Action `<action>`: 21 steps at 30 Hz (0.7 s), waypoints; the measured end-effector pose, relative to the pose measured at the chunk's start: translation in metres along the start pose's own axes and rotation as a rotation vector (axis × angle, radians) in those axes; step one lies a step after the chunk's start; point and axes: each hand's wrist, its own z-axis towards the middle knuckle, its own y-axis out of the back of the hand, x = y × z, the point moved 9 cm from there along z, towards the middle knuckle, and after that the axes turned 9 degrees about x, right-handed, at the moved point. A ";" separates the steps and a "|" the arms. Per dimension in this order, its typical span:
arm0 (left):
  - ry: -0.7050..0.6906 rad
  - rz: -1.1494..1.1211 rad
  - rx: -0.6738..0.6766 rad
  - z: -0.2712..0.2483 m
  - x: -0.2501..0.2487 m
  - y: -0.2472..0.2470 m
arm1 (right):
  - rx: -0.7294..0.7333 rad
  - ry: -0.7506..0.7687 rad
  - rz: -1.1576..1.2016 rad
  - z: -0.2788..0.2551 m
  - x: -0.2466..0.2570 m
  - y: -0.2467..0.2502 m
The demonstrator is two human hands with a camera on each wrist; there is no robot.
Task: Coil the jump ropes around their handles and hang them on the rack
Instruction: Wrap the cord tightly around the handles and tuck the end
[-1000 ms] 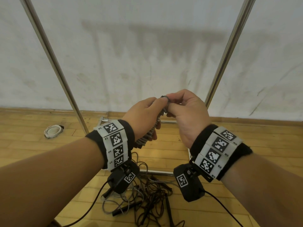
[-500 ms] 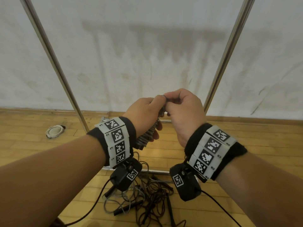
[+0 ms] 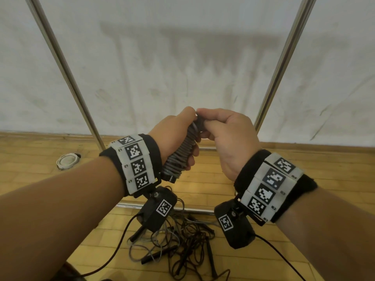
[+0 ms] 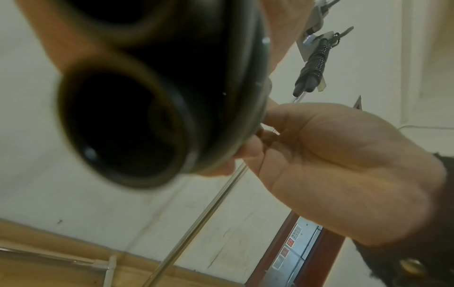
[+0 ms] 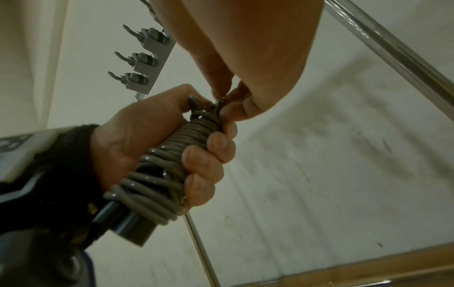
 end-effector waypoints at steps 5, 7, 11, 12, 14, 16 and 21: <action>-0.014 -0.014 0.083 0.003 -0.002 -0.002 | 0.058 0.005 0.098 -0.001 0.006 -0.001; -0.021 -0.025 0.111 0.003 -0.002 -0.003 | 0.083 -0.006 0.130 -0.001 0.005 -0.003; -0.058 -0.042 0.134 0.002 -0.003 -0.003 | 0.131 -0.070 0.168 0.001 0.001 -0.003; -0.064 -0.054 0.146 0.001 -0.003 -0.004 | 0.136 -0.073 0.149 0.001 0.001 -0.001; -0.068 -0.092 0.177 -0.001 -0.004 -0.008 | 0.142 -0.073 0.143 0.003 0.001 0.000; -0.073 -0.139 0.210 -0.002 -0.006 -0.014 | 0.161 -0.075 0.191 0.004 0.001 -0.002; -0.045 -0.223 0.242 -0.002 -0.008 -0.023 | 0.185 -0.052 0.206 0.007 0.002 -0.005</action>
